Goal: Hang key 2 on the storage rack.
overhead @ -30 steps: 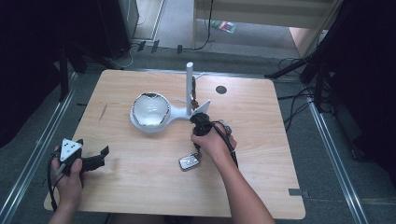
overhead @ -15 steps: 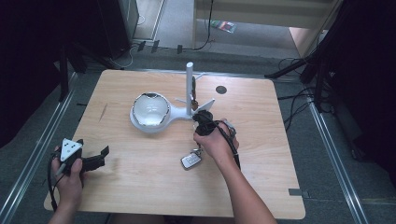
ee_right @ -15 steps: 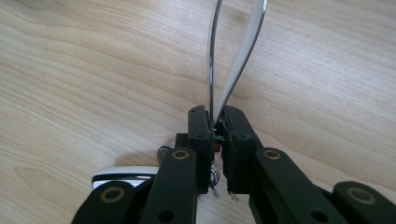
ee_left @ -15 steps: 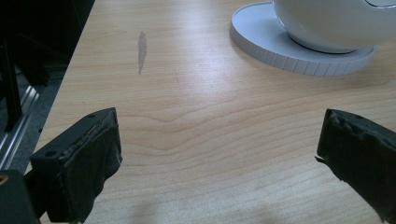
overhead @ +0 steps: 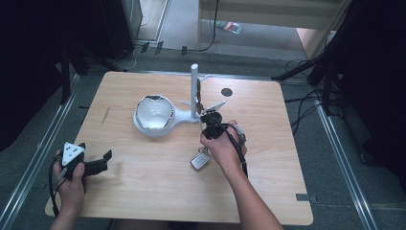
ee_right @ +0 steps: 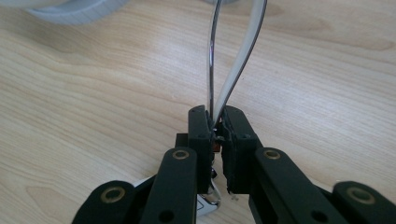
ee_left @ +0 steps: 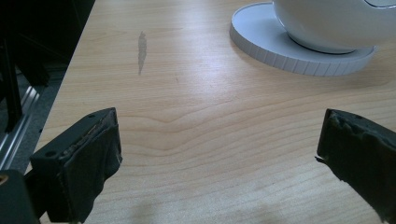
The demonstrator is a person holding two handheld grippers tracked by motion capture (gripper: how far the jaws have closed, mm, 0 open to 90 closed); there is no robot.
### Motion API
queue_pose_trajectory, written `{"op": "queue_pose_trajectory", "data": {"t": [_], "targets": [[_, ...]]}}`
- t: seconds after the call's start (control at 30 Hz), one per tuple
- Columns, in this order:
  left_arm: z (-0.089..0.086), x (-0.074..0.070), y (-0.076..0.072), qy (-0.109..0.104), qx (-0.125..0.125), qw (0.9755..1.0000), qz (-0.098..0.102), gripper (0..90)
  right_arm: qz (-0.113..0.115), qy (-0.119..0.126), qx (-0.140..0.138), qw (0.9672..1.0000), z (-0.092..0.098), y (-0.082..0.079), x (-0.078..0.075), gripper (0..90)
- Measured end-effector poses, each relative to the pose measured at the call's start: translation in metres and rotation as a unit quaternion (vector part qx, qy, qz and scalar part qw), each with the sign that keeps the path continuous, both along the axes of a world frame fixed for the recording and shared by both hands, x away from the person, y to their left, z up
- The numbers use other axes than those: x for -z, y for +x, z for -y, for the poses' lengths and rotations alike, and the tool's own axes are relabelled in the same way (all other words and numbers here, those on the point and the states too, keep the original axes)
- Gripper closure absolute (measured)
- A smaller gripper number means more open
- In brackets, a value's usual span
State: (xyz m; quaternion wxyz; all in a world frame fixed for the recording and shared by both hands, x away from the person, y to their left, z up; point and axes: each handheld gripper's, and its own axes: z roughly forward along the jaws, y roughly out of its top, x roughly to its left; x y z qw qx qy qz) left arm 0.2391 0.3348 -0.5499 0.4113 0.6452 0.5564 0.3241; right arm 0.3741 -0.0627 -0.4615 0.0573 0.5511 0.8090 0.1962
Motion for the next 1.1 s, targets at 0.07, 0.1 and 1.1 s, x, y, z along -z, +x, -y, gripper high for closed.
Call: {"op": "queue_pose_trajectory", "data": {"t": [0.07, 0.1, 1.1], "targets": [[0.0, 0.0, 0.0, 0.0, 0.0, 1.0, 0.0, 0.2, 0.011, 0.005, 0.001, 0.9999, 0.001, -0.002, -0.002, 84.1], [0.0, 0.0, 0.0, 0.0, 0.0, 1.0, 0.0, 0.2, 0.016, 0.007, 0.004, 0.9998, 0.002, -0.003, -0.003, 84.1], [0.0, 0.0, 0.0, 0.001, 0.001, 1.0, 0.0, 0.2, 0.168, 0.033, 0.015, 0.9851, 0.003, -0.041, -0.035, 84.1]]}}
